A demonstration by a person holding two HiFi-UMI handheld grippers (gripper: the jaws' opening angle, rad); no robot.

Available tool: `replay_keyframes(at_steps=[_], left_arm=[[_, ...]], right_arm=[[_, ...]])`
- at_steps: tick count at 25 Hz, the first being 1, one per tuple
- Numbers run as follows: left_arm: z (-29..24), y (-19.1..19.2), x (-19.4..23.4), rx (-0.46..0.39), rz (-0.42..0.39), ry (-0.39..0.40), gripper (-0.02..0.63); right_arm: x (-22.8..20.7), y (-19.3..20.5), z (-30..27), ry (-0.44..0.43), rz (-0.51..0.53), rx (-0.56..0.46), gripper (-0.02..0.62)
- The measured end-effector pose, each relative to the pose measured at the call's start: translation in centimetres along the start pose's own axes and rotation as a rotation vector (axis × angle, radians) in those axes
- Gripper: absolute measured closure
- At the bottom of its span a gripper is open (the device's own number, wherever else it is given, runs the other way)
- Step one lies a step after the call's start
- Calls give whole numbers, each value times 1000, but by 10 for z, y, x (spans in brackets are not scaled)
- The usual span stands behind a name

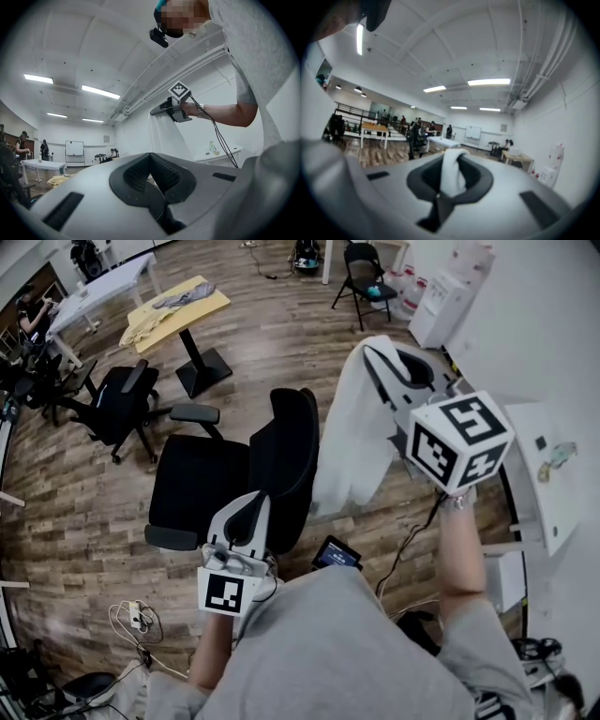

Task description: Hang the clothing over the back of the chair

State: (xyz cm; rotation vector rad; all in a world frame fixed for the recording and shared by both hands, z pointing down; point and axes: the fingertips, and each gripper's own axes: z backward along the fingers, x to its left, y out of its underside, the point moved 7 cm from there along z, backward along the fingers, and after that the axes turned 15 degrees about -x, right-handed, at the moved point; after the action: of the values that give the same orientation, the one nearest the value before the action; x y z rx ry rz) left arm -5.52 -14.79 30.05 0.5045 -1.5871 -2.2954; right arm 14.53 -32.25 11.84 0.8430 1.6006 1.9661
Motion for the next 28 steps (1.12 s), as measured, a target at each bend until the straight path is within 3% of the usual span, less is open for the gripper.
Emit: replay_keyframes(at_steps=[15, 28], left_arm=[[8, 2, 40, -27, 29, 1, 572], [41, 14, 98, 2, 73, -31, 572]], right_arm=[[43, -39, -57, -59, 60, -56, 554], [99, -25, -122, -101, 32, -48, 554]])
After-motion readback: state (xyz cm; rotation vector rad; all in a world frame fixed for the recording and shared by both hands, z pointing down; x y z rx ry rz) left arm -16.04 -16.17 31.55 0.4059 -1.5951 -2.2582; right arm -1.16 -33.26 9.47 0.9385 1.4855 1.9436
